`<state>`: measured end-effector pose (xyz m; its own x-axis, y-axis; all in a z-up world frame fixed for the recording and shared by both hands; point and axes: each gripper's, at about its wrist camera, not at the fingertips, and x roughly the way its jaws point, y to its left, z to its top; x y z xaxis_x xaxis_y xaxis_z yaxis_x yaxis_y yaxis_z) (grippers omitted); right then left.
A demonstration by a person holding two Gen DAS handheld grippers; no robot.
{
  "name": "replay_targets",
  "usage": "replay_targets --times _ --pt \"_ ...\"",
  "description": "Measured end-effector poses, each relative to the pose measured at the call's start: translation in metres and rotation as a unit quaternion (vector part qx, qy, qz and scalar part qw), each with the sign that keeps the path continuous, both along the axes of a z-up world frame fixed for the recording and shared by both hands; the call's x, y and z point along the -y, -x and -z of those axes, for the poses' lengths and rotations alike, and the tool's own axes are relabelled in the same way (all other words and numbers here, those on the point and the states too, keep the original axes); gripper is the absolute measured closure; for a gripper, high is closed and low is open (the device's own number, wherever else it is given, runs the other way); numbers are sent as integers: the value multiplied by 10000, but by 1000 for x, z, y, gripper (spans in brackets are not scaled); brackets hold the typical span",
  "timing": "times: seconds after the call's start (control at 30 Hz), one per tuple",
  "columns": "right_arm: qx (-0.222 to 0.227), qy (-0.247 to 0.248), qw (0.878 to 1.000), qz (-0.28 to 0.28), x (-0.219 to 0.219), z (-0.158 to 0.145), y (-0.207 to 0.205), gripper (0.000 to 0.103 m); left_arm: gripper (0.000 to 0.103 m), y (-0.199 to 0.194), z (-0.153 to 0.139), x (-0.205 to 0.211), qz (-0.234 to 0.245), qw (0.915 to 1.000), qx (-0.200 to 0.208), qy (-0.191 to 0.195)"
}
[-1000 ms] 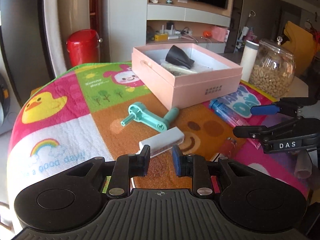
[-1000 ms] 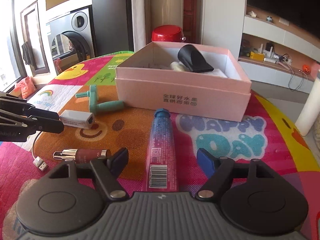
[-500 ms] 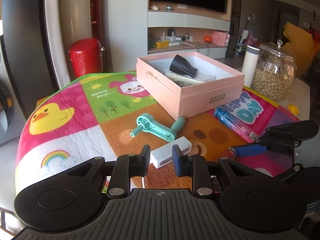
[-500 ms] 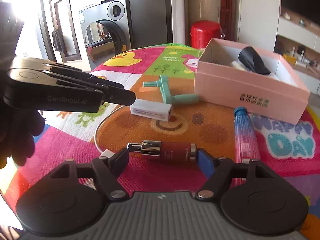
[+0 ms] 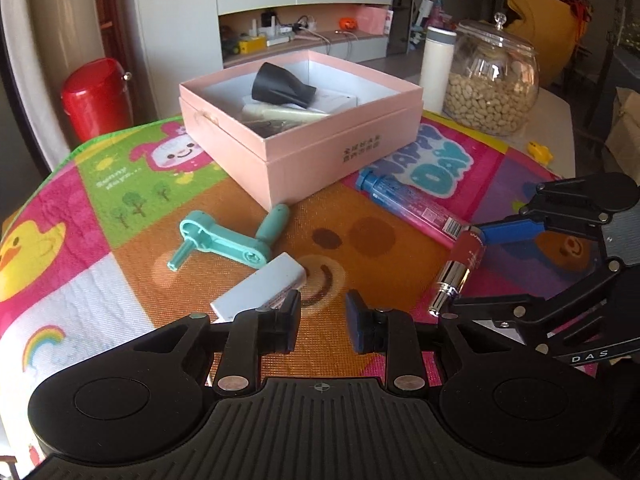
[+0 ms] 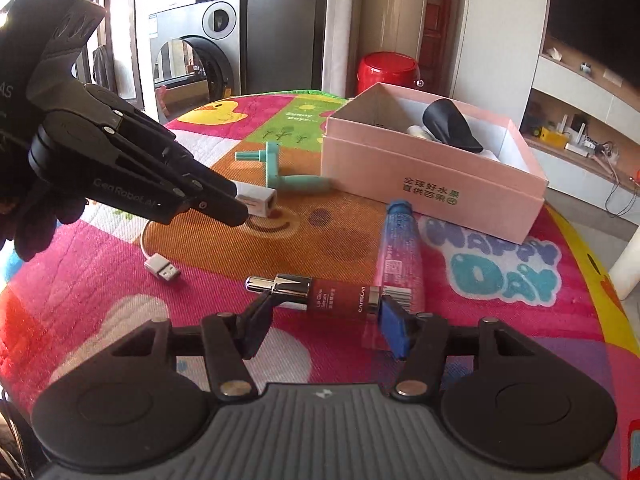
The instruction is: Organize rigid objects
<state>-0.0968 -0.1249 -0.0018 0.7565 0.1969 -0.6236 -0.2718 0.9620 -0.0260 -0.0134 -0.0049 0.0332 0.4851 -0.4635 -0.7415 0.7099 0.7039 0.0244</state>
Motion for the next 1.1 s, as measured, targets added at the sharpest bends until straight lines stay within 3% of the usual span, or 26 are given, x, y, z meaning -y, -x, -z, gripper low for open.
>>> replay_targets --times 0.07,0.13,0.33,0.47,0.67,0.8,0.97,1.03,1.1 --pt "28 25 10000 21 5 1 4 45 75 5 -2 6 -180 9985 478 -193" --pt "14 -1 10000 17 8 3 6 45 75 5 -11 5 -193 9969 757 -104" --pt "64 -153 9999 33 11 8 9 37 75 -23 -7 -11 -430 9985 269 -193" --pt "164 -160 9997 44 7 12 11 31 77 -23 -5 -27 -534 9984 -3 194" --pt "256 -195 9994 106 5 15 13 29 76 -4 -1 -12 -305 9995 -42 110" --pt "266 -219 9991 254 3 15 14 28 77 -1 10 5 -477 9978 393 -223" --pt "266 -267 9988 319 3 17 16 27 76 -1 -10 -2 -271 9978 566 207" --pt "283 -294 9986 344 4 18 16 26 76 -10 -15 -10 -580 9959 626 283" --pt "282 -309 9984 385 5 19 16 24 77 -27 -11 -24 -1010 9931 358 480"
